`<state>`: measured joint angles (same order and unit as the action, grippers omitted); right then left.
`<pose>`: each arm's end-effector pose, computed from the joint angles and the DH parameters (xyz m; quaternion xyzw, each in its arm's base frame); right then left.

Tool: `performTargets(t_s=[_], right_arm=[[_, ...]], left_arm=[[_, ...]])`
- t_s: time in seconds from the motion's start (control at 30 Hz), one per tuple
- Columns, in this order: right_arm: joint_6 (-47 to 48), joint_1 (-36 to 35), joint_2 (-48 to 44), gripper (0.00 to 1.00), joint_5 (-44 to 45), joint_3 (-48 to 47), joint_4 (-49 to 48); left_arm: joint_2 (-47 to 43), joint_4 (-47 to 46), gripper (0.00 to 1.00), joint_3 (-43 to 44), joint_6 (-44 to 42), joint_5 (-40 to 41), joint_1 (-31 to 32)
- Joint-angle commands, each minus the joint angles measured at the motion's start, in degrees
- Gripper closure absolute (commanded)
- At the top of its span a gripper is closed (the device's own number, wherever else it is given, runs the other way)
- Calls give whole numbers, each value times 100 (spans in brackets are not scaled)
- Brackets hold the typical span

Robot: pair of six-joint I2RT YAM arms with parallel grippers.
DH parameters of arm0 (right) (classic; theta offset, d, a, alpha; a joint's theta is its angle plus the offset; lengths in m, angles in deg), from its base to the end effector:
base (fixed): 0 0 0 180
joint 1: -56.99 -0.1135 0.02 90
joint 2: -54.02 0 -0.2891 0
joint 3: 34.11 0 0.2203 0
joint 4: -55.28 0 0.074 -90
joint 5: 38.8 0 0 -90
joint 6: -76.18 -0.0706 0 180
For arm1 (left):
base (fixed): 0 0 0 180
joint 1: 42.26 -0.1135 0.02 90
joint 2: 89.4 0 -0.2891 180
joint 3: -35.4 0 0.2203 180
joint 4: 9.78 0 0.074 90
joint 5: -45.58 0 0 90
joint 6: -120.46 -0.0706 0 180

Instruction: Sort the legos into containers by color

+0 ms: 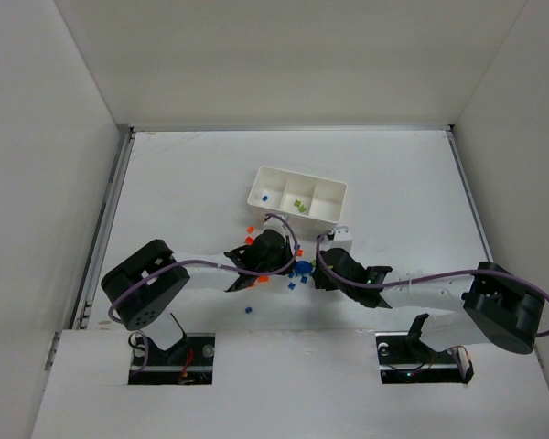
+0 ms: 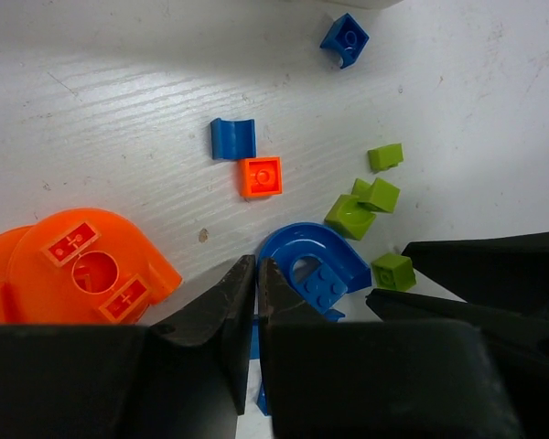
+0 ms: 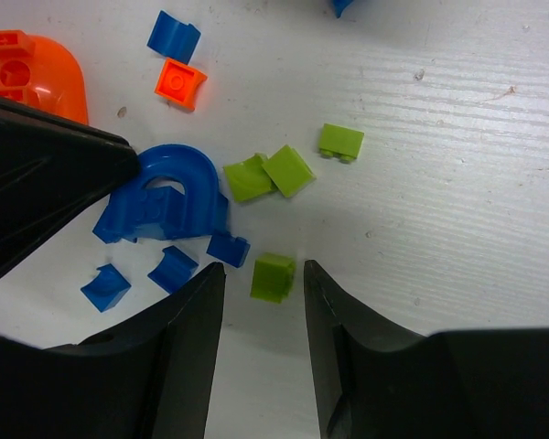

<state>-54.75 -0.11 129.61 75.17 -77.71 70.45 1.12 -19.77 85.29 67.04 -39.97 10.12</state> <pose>0.1485 0.1768 0.1752 -0.0530 0.9123 0.1429 0.3802 0.1960 -0.2454 0.1855 0.1003 0.8626 -0.3226 0.3767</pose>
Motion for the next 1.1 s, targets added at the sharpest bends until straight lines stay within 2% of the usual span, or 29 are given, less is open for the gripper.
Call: performTargets(t_s=[0.0,0.47,0.67,0.87,1.07], right_arm=[[15,-69,-220,54,29,-104,-155],[6,-69,-703,54,73,-33,38],[-20,-69,-739,54,56,37,30],[-29,-69,-634,54,56,54,-23],[-38,-69,-545,54,38,63,-94]], left_arm=[[-324,-74,97,-139,42,-14,-39],[-1116,180,97,-69,-10,320,-127],[-852,804,90,19,217,56,-66],[-1028,787,78,-192,771,39,40],[-730,594,77,-61,763,21,180]])
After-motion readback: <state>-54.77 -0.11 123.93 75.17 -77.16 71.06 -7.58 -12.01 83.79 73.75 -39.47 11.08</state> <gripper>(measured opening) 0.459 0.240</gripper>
